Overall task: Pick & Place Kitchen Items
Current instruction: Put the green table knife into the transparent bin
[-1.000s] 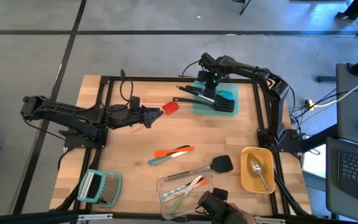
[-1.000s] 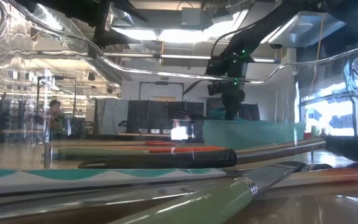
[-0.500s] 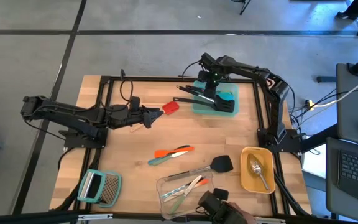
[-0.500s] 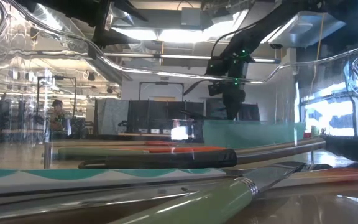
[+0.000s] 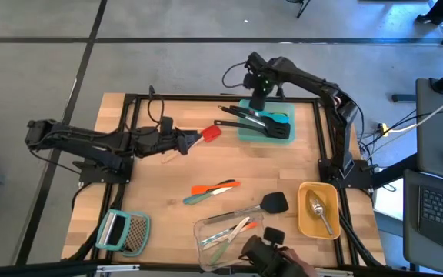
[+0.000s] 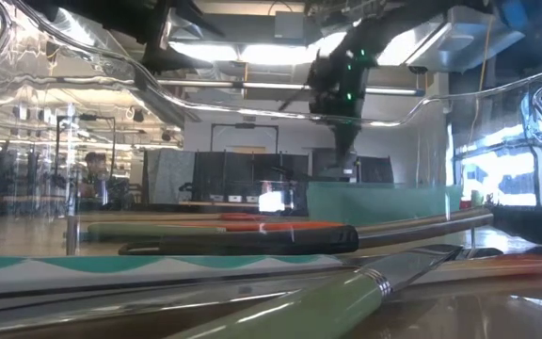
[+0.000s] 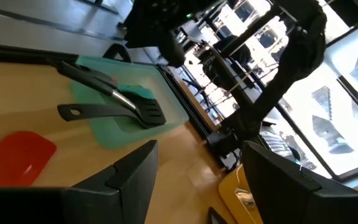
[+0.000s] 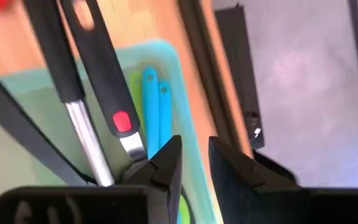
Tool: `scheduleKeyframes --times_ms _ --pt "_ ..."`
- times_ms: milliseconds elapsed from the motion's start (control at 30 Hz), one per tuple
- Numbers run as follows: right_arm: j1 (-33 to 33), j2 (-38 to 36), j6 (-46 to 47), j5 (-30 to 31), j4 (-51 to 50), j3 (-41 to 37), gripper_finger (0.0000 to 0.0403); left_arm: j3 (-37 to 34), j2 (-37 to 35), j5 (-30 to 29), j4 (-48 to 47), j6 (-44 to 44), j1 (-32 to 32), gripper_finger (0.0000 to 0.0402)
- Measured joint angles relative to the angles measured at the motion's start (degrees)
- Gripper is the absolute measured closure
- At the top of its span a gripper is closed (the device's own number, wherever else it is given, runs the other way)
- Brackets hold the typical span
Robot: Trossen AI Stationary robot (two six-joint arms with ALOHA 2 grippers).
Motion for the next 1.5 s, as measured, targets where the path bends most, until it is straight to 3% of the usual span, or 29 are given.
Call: scheduleKeyframes --times_ms 100,367,533,767,867,1000,1133,1300,1500 --pt "0.8 -0.1 0.2 -1.8 -3.9 5.7 0.0320 0.0 0.0 0.9 1.1 1.6 1.3 0.0174" --pt "4.5 -1.2 8.4 -24.3 -17.8 19.8 0.0320 0.0 0.0 11.1 3.3 4.1 4.7 0.0174" --pt "10.6 -1.2 13.1 -33.7 -25.4 22.9 0.0320 0.0 0.0 20.9 1.9 6.6 5.4 0.0174" --pt "24.1 -1.2 20.3 -33.8 -26.3 22.4 0.0320 0.0 0.0 34.9 -4.9 8.1 3.5 0.0174" --pt "29.7 -1.1 21.7 -33.2 -24.4 22.4 0.0320 0.0 0.0 38.1 -9.9 8.9 0.9 0.0174" --pt "35.5 -1.1 27.4 -27.2 -22.0 22.3 0.0320 0.0 0.0 37.2 -16.0 10.0 -3.3 0.0174" --pt "40.9 -1.1 33.3 -26.5 -20.4 22.3 0.0320 0.0 0.0 34.2 -18.0 10.6 -7.1 0.0174" --pt "49.2 -1.1 40.9 -22.2 -10.4 22.3 0.0320 0.0 0.0 27.7 -18.5 10.6 -10.4 0.0174" --pt "55.3 -1.1 49.2 -21.4 -0.5 22.3 0.0320 0.0 0.0 21.1 -18.7 12.0 -12.4 0.0174"
